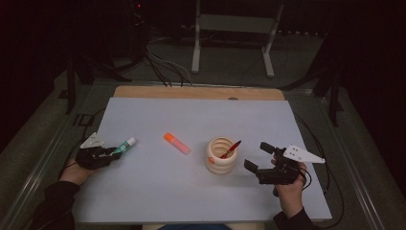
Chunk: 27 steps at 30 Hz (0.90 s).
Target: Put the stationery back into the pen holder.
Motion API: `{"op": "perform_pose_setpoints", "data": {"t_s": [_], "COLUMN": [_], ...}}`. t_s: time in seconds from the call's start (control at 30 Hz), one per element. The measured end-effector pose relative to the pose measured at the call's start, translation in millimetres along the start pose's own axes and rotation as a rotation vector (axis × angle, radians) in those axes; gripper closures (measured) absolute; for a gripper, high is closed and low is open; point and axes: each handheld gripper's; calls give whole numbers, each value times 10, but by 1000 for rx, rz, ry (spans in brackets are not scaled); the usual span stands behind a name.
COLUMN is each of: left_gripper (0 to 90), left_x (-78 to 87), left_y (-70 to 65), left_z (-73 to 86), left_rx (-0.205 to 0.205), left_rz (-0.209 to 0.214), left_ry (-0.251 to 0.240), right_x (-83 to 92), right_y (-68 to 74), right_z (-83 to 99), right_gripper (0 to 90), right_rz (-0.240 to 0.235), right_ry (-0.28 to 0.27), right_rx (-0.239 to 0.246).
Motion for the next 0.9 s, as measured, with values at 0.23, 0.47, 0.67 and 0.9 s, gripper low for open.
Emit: {"op": "perform_pose_setpoints", "data": {"t_s": [0.23,0.47,0.67,0.9], "left_gripper": [669,669,668,668], "left_x": [42,64,69,16], "left_y": [-86,-267,-420,-630], "left_z": [-81,-237,-364,-494], "left_rx": [-2,-30,-57,-96], "left_rz": [38,95,128,166], "left_ry": [-64,-118,-148,-173], "right_x": [1,0,-12,-36], "right_y": [3,12,6,19], "right_z": [-3,-10,-10,-16], "right_gripper": [9,9,9,9], "right_rz": [0,1,0,3], "right_ry": [-2,-1,11,26], "right_rx": [1,1,-2,-4]}}
Point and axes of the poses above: each handheld gripper's, and its own axes: x roughly backward along the jaws, z roughly out of its underside, y roughly to its left, and after that the axes turned 8 degrees about z, right-handed
